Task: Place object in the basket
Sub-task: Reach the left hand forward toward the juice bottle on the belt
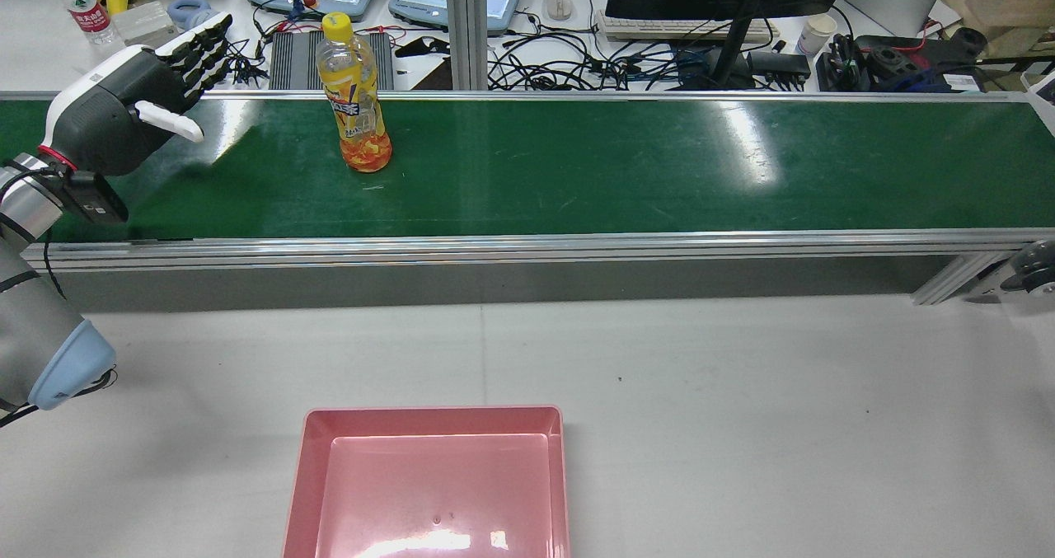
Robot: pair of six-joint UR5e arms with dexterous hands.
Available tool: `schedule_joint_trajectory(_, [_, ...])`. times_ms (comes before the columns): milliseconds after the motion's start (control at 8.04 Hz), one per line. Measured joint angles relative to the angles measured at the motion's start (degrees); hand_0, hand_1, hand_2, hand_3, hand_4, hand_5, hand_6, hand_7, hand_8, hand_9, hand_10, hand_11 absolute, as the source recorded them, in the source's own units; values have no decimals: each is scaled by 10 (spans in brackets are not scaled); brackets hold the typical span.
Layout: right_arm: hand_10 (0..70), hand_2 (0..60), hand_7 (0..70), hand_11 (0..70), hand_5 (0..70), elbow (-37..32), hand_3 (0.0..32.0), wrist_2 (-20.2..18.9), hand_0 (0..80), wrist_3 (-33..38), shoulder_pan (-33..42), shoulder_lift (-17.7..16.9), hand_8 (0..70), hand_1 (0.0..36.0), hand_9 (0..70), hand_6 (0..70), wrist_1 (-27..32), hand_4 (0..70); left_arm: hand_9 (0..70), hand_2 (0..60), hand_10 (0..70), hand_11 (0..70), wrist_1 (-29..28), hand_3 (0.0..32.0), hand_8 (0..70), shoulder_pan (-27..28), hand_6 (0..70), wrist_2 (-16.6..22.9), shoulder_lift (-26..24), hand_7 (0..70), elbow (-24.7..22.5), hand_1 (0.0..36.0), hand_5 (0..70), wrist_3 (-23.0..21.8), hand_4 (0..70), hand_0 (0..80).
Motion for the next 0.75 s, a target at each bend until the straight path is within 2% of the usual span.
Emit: schedule_joint_trajectory(746, [0, 0, 0, 0, 0, 0, 0, 0, 0, 0, 0, 0, 0, 0, 0, 0, 0, 0, 0, 0, 13, 36, -2, 0, 0, 20, 0, -2, -26, 0, 14, 46, 55, 0, 125, 577])
